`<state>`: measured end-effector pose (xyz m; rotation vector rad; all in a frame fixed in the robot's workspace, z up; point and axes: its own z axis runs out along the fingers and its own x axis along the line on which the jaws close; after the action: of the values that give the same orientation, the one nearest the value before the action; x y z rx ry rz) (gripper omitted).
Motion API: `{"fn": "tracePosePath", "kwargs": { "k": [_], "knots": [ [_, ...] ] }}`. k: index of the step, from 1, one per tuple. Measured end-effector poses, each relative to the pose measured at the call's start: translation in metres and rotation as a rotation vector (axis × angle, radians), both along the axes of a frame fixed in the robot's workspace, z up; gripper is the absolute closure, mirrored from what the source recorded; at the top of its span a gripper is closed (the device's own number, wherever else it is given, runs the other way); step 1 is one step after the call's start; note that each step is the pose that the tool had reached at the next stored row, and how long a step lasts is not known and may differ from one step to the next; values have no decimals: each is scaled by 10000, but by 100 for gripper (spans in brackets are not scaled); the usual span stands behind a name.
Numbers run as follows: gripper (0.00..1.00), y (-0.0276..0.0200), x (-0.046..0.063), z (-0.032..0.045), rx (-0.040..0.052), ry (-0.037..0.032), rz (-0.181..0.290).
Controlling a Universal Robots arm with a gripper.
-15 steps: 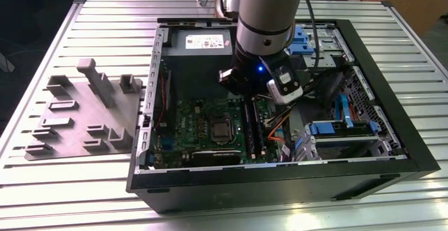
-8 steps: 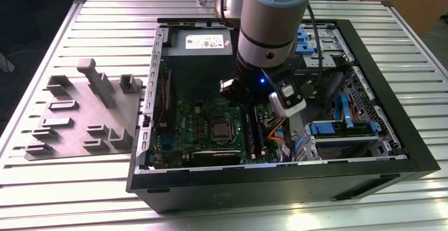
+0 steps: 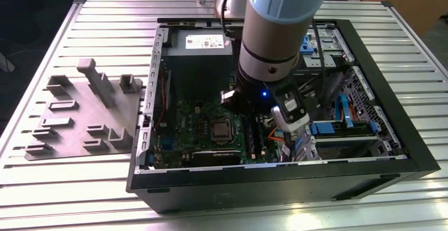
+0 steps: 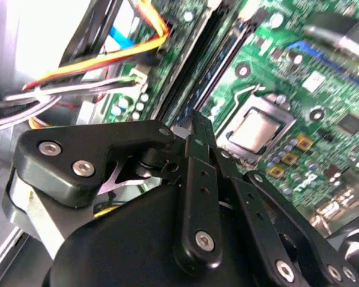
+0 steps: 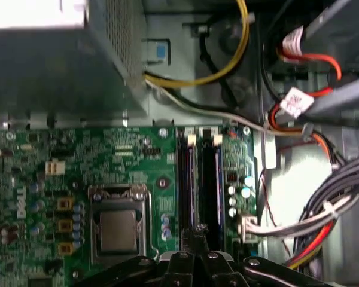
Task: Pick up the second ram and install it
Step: 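Press down the second ram until it locks into place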
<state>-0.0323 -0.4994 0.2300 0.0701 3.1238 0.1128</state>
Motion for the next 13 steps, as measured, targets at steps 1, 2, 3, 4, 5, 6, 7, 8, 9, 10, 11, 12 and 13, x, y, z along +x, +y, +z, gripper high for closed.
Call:
{"fn": "tracePosePath", "kwargs": {
  "k": [1,2,3,4,5,6,7,8,9,10,11,12,13],
  "knots": [
    [90,-26,0,-1,-1,1,-1],
    [90,-52,0,-3,-2,1,-1],
    [90,-78,0,-4,-1,0,0],
    [90,-101,0,-5,0,0,-1],
    [90,-123,0,-6,-1,0,-1],
    [90,-140,0,-6,-1,0,-2],
    [90,-155,4,-7,-1,0,-4],
    [90,-168,9,-7,-2,1,-7],
    [90,-180,15,-7,-1,1,-9],
    [90,-192,20,-8,-2,0,-11],
    [90,-204,23,-9,-2,1,-14],
    [90,-213,25,-11,-1,0,-16],
    [90,-219,24,-13,-1,1,-22]
  ]
}}
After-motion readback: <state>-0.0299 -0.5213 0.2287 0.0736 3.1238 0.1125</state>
